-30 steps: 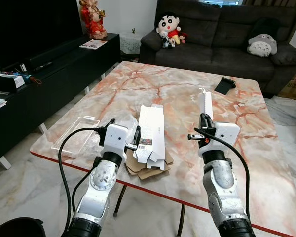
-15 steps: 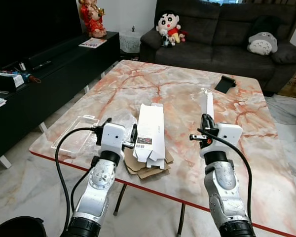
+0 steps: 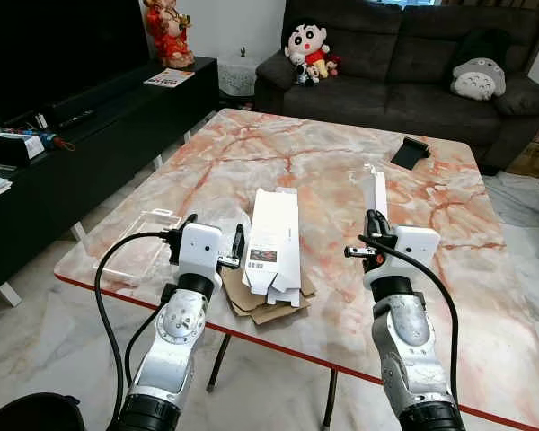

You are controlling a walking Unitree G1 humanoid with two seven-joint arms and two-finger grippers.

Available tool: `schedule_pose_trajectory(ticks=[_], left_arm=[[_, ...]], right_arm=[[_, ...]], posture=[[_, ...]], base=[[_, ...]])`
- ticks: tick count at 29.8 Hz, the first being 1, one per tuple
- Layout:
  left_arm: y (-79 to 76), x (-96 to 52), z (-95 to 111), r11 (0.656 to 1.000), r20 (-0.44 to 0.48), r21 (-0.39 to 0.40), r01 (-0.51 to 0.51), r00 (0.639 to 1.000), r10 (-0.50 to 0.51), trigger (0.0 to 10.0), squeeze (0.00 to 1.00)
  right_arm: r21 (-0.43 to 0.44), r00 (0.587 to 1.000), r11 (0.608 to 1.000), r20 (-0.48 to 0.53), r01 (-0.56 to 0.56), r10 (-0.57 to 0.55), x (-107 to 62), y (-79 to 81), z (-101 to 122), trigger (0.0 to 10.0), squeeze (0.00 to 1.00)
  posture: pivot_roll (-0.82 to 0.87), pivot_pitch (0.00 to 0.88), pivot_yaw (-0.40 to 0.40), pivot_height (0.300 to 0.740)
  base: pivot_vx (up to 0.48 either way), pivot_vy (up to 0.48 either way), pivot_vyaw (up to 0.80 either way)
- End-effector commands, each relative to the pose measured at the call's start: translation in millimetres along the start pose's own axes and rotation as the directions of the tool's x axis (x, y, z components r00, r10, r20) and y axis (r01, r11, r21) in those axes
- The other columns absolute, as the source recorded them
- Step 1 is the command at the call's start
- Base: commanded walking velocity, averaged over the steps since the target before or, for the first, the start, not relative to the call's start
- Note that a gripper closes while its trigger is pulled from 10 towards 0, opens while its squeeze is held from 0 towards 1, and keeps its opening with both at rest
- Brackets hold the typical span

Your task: Picking trash to rubbish bin

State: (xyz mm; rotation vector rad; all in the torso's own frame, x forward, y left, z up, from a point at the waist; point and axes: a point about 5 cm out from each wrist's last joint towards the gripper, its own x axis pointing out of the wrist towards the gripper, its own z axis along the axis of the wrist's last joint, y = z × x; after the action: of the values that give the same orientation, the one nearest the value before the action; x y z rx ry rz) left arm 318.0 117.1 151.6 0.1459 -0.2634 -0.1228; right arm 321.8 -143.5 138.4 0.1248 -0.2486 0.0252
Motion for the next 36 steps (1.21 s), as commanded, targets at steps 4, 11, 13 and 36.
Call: schedule_pose_trajectory(ticks=[4, 11, 13, 36], left_arm=[[-0.6, 3.4, 3.8, 1.000, 0.019, -0.005, 0.003, 1.000, -0.003, 10.0, 0.00], [-0.8, 2.3, 2.9, 1.000, 0.019, -0.003, 0.008, 1.000, -0.008, 10.0, 0.00], [-0.8, 2.3, 2.9, 1.000, 0.020, -0.002, 0.008, 1.000, -0.008, 10.0, 0.00], [-0.1, 0.2, 1.0, 1.000, 0.013, 0.001, 0.012, 1.000, -0.012, 10.0, 0.00]], right_arm=[[0.003, 1.000, 1.000, 0.005, 0.003, -0.003, -0.5, -2.6, 2.5, 10.0, 0.00], [0.000, 1.000, 1.000, 0.002, 0.002, -0.002, -0.3, -3.4, 1.8, 10.0, 0.00], [0.000, 1.000, 1.000, 0.001, 0.003, -0.003, -0.2, -3.6, 1.6, 10.0, 0.00], [-0.011, 1.000, 1.000, -0.017, 0.008, -0.009, -3.8, -7.0, -1.9, 10.0, 0.00]], posture=[[0.15, 0.011, -0.022, 0.740], [0.15, 0.000, -0.020, 0.740], [0.15, 0.000, -0.020, 0.740], [0.15, 0.011, -0.023, 0.740]], base=[[0.000, 0.000, 0.00], [-0.286, 0.000, 0.00], [-0.287, 0.000, 0.00], [-0.277, 0.000, 0.00]])
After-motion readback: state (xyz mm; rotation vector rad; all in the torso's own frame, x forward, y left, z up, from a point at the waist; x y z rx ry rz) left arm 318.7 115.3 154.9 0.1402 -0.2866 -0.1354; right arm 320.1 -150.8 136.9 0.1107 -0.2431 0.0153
